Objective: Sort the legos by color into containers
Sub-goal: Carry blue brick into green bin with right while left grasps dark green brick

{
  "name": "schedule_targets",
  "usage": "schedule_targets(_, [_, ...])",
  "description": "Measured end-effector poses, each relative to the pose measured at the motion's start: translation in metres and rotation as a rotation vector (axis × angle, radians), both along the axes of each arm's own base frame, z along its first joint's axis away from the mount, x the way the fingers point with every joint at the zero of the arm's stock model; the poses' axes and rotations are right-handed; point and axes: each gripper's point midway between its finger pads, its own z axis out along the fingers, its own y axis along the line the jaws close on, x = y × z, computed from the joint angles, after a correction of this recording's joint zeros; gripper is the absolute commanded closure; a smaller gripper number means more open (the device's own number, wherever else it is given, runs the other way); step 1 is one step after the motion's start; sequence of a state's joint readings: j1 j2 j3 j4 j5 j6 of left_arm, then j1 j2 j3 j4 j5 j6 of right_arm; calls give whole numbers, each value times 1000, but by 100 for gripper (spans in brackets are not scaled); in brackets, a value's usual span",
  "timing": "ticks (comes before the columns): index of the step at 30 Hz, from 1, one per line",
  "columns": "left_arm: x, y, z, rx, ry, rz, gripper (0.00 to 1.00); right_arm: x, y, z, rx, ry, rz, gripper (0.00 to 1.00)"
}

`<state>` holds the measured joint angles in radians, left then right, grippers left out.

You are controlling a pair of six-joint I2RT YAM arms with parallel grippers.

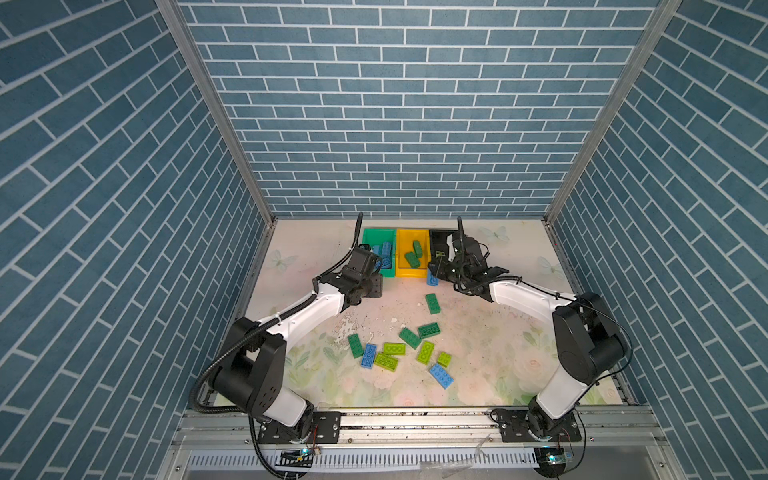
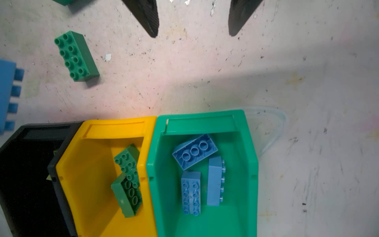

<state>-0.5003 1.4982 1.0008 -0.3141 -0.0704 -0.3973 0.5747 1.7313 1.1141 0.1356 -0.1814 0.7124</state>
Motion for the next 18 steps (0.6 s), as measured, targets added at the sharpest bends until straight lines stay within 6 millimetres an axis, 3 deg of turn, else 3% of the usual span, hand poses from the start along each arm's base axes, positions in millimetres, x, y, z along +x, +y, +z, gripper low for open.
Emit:
schedule_targets(8, [-37,23,-20,25,104,58,43,29,65,23,237,-141,212,90])
schedule_targets(18, [-75,43,-40,28,199,129,42,69,112,25,387,-178,290,88])
